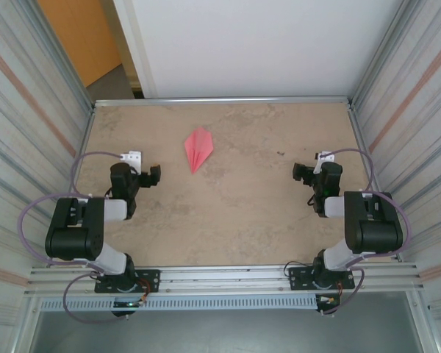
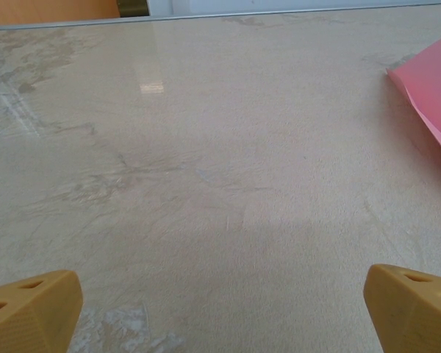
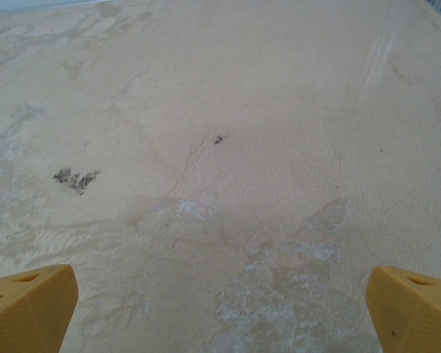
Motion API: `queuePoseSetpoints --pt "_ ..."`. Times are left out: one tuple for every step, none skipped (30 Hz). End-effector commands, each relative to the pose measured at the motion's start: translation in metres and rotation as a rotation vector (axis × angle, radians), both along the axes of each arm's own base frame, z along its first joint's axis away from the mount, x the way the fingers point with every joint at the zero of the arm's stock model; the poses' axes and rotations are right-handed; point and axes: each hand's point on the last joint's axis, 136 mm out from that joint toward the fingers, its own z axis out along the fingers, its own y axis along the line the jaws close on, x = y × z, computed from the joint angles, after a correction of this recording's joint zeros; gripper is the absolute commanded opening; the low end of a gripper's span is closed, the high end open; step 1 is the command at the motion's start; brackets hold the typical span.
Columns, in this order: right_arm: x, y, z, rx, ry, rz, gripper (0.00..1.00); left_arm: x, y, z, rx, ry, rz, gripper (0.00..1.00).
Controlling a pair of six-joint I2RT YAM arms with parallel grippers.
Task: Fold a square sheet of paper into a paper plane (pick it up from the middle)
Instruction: Reset both arms
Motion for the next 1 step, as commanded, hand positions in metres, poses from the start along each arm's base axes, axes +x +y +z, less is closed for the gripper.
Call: queuePoseSetpoints --pt "0.0075 0.0 0.0094 -0.001 -0.031 0.005 0.99 0.0051 -0.0018 0.0039 0.018 -0.008 -0.009 0.99"
